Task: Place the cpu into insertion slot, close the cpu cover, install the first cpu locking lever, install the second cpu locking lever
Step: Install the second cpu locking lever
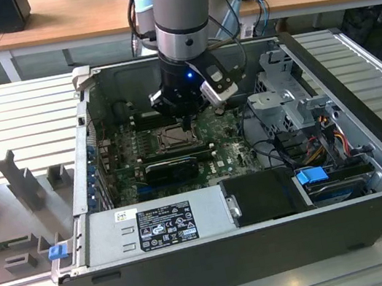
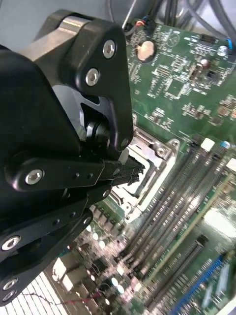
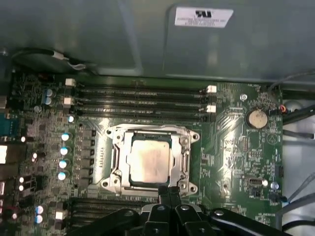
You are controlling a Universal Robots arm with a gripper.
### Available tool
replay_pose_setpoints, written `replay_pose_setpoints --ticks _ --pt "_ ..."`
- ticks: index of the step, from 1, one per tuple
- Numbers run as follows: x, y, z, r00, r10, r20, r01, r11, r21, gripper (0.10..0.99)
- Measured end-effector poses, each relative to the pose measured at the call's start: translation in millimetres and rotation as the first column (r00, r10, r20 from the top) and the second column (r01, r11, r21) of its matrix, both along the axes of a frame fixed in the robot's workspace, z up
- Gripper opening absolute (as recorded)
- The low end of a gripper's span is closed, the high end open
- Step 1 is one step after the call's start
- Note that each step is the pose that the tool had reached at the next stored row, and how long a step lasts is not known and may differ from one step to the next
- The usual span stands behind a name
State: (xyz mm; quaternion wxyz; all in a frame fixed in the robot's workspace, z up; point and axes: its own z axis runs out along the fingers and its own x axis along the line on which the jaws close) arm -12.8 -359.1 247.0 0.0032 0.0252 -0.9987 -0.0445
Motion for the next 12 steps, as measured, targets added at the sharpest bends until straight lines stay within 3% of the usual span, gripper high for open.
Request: replay_pose_setpoints --ticks 2,6,12 --pt "0.0 -5.2 -0.6 1.0000 0.000 -0.0006 0.000 1.0000 0.000 0.106" --pt "-0.1 -7.8 -6.2 0.9998 0.014 -0.0101 -0.014 0.9999 0.001 0.106" --pt "-0.8 -10.0 -6.8 0.9998 0.015 -0.0107 -0.015 0.9999 0.002 0.106"
